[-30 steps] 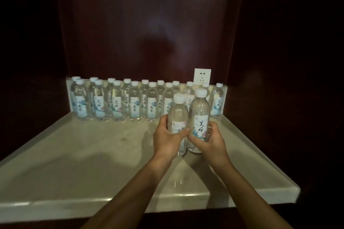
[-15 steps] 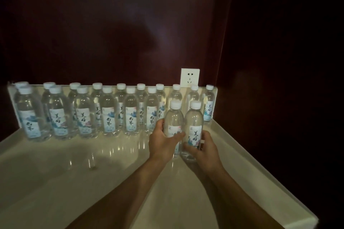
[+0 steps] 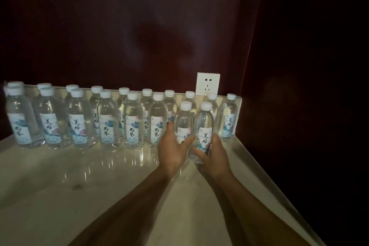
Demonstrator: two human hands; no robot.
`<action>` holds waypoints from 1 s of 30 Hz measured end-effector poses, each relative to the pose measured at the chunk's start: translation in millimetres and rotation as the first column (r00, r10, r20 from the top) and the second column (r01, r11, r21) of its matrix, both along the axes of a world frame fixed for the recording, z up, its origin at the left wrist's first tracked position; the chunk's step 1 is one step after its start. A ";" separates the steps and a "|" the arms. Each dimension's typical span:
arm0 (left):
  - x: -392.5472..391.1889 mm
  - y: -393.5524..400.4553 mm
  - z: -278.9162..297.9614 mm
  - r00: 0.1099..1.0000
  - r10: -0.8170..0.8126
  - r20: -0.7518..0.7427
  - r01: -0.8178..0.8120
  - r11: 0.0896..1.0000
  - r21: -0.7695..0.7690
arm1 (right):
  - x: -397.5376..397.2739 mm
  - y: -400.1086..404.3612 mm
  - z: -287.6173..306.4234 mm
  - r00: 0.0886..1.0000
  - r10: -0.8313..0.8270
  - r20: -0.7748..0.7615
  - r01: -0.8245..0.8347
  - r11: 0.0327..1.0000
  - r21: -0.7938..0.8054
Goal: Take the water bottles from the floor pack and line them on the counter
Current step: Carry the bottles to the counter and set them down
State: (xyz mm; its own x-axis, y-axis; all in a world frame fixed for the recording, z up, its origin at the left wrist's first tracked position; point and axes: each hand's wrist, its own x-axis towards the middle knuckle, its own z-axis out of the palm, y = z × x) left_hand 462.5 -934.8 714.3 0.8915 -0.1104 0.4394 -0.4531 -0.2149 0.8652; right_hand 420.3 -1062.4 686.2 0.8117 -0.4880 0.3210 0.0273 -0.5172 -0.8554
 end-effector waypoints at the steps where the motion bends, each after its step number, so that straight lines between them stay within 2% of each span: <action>1: 0.9 -3.1 -0.2 1.000 0.019 0.009 -0.019 1.000 0.016 | 3.6 -2.6 -0.1 1.000 -0.010 -0.009 0.010 1.000 -0.017; 7: 9.3 -10.0 -3.3 0.987 0.158 0.039 -0.163 0.948 0.273 | 21.2 -12.4 -7.9 0.996 -0.079 0.030 0.081 0.990 -0.115; 11: 3.9 -3.0 -20.2 0.982 0.189 -0.002 -0.169 0.878 0.448 | 22.1 -18.2 -4.2 0.993 -0.106 -0.047 0.100 0.987 -0.124; 16: 2.8 -2.7 -22.9 0.965 0.262 -0.015 -0.220 0.837 0.501 | 30.4 -17.1 -1.6 0.983 -0.157 -0.096 0.136 0.971 -0.197; 21: 3.1 -8.5 -20.9 0.959 0.272 0.084 -0.272 0.785 0.556 | 33.3 -16.6 2.3 0.971 -0.203 -0.128 0.167 0.955 -0.243; 30: 15.5 -16.6 -18.9 0.956 0.284 0.073 -0.274 0.775 0.569 | 41.5 -14.0 6.0 0.950 -0.287 -0.126 0.216 0.891 -0.399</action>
State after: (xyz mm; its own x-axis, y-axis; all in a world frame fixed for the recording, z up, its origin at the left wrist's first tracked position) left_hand 478.0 -951.4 695.4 0.9285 -0.0802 0.3625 -0.2835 -0.7836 0.5528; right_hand 461.8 -1076.4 692.2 0.7381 -0.5549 0.3839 -0.2798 -0.7694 -0.5742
